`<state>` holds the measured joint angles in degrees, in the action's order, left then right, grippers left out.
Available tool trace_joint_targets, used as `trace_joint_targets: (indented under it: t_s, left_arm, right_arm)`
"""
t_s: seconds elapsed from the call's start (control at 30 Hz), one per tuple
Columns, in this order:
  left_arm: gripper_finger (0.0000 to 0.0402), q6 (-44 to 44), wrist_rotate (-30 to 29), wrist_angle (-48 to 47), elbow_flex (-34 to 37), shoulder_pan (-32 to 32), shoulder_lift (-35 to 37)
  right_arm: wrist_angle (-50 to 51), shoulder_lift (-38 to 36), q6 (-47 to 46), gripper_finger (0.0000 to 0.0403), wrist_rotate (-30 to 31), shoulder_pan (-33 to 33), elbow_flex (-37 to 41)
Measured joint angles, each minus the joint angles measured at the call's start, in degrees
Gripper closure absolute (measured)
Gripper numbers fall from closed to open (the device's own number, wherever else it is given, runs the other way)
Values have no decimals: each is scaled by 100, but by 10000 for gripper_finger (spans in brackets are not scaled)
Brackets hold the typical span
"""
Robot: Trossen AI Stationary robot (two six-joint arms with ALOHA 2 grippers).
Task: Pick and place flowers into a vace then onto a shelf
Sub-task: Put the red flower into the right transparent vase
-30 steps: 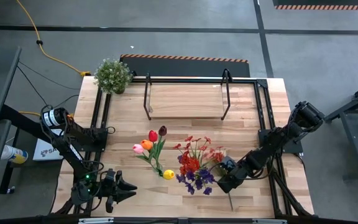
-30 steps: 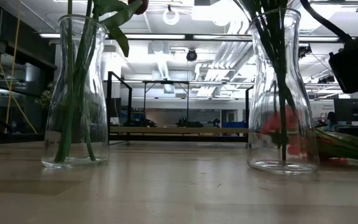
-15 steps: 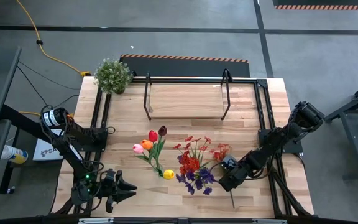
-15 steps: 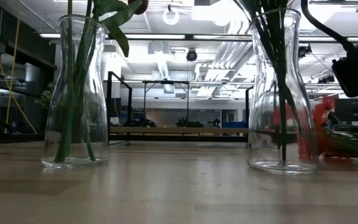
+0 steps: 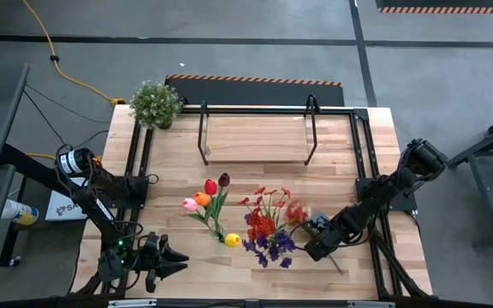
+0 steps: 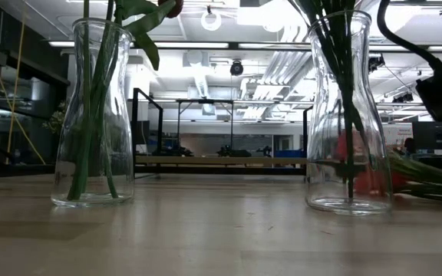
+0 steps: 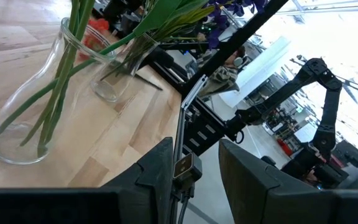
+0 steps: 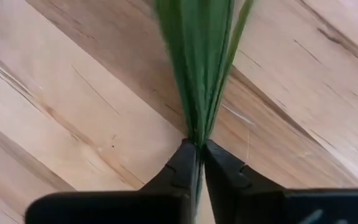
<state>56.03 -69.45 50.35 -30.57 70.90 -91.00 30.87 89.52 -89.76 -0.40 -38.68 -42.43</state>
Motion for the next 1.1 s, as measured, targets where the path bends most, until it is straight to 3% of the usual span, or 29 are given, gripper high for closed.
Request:
trace_joint_targets:
  t_s: [0.73,1.1]
  left_arm:
    - [238,0,0,0,0,0,0]
    - [238,91,157,2,0,-1,0]
  right_arm:
    - [382,-62,-387,402,-141,55,13]
    - [1453,-1184,-531,403,482,50,38]
